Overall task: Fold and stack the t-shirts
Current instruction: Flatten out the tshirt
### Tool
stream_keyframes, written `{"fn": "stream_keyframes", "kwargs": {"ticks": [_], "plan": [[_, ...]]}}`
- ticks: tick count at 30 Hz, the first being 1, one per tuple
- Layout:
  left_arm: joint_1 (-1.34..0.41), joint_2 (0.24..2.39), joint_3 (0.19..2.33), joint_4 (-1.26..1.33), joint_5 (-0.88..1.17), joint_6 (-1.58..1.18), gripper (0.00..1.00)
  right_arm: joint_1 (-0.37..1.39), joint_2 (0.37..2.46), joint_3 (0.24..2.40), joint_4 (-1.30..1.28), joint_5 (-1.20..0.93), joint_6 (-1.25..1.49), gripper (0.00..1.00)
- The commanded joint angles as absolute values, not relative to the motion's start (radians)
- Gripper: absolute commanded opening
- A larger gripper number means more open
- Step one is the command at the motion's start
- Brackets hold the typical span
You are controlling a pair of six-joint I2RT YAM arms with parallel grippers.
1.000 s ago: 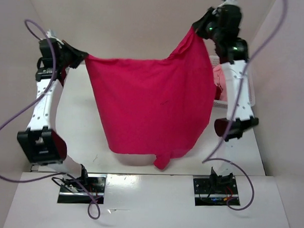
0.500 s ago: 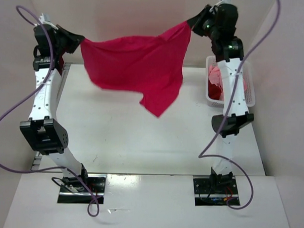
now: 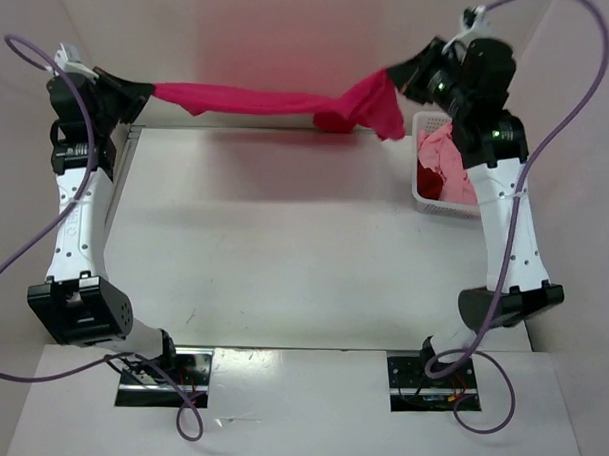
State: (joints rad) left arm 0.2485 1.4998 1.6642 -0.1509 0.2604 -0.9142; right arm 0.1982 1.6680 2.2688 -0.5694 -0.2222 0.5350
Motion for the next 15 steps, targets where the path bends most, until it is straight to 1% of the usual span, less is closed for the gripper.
{"fn": "stream_keyframes", "kwargs": {"ticks": [1, 2, 4, 5, 6, 7, 8, 9, 10, 13, 15], "plan": [[0.250, 1.434, 1.465, -0.095, 0.262, -0.882, 0.00, 0.206, 1.528, 1.889, -0.554, -0.218, 0.494, 0.00], [0.250, 1.405, 1.413, -0.086, 0.262, -0.871, 0.00, 0.206, 1.473, 1.708, -0.554, -0.206, 0.494, 0.00], [0.250, 1.375, 1.298, -0.071, 0.262, -0.862, 0.00, 0.206, 1.427, 1.536, -0.535, -0.206, 0.485, 0.00], [0.250, 1.340, 1.181, -0.061, 0.250, -0.851, 0.00, 0.206, 1.392, 1.384, -0.522, -0.206, 0.485, 0.00], [0.250, 1.321, 1.122, -0.052, 0.250, -0.851, 0.00, 0.206, 1.381, 1.320, -0.509, -0.236, 0.485, 0.00], [0.259, 1.290, 1.065, -0.052, 0.250, -0.851, 0.00, 0.206, 1.381, 1.211, -0.509, -0.236, 0.485, 0.00], [0.259, 1.278, 1.013, -0.052, 0.250, -0.862, 0.00, 0.206, 1.371, 1.166, -0.509, -0.247, 0.485, 0.00], [0.259, 1.266, 0.911, -0.052, 0.250, -0.871, 0.00, 0.206, 1.371, 1.129, -0.509, -0.259, 0.485, 0.00], [0.259, 1.240, 0.861, -0.061, 0.250, -0.883, 0.00, 0.206, 1.371, 1.073, -0.509, -0.259, 0.485, 0.00], [0.285, 1.186, 0.702, -0.087, 0.250, -0.896, 0.00, 0.206, 1.347, 0.996, -0.561, -0.272, 0.495, 0.00], [0.294, 1.152, 0.651, -0.124, 0.223, -0.896, 0.00, 0.206, 1.347, 0.974, -0.622, -0.272, 0.508, 0.00]]}}
